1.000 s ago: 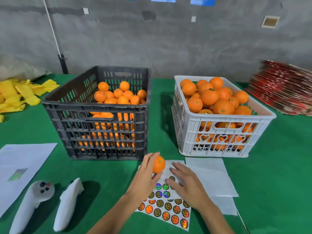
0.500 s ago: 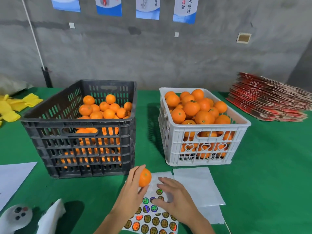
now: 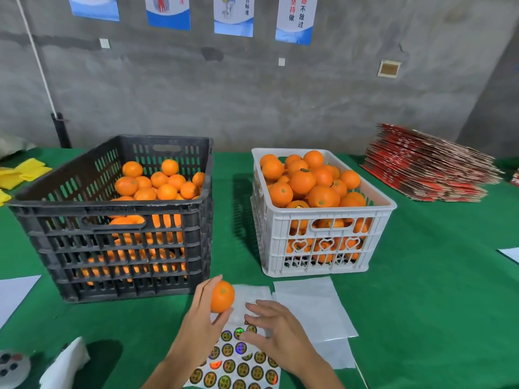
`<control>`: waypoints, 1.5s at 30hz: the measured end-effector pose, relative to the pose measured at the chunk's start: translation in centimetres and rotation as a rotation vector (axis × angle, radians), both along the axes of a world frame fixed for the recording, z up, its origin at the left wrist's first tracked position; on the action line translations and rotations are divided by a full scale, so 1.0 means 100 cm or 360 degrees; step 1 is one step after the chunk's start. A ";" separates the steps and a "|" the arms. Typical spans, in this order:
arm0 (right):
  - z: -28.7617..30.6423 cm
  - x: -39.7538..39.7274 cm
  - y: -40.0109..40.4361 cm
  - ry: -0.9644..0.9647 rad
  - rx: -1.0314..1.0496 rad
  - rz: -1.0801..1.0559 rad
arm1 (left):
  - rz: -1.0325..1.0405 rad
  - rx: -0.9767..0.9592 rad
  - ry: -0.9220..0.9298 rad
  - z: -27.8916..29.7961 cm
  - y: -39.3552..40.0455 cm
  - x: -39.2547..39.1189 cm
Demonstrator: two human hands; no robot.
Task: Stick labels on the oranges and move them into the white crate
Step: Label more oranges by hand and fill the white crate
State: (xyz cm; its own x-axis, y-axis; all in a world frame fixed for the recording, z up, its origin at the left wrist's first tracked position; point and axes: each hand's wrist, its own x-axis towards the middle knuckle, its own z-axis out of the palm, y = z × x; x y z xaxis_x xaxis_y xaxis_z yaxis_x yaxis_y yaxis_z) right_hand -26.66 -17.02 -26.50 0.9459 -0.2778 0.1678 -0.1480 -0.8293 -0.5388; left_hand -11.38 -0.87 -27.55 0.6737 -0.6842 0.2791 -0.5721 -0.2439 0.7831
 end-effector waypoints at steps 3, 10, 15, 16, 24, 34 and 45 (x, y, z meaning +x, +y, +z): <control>-0.002 -0.001 0.002 -0.0054 0.0083 -0.0003 | -0.0006 0.0019 0.0005 0.002 0.001 -0.003; -0.006 -0.001 0.003 -0.0317 0.0394 -0.0161 | 0.0021 0.0054 0.0016 0.004 0.003 -0.004; -0.006 -0.004 0.003 -0.0434 -0.0007 -0.0048 | 0.0012 0.0068 0.0007 0.007 0.003 -0.005; -0.005 -0.004 0.004 -0.0442 -0.0074 -0.0017 | 0.0012 0.0071 0.0012 0.008 0.003 -0.005; 0.015 -0.005 0.016 -0.0500 0.0918 -0.0140 | 0.0044 0.0099 0.0052 0.007 0.003 -0.005; 0.084 0.041 0.036 -0.0854 0.1273 -0.0156 | -0.0008 -0.0378 0.0159 0.048 -0.013 -0.005; 0.158 0.050 0.017 -0.1029 0.1356 -0.0157 | -0.0233 -0.0726 0.0150 0.147 -0.050 -0.004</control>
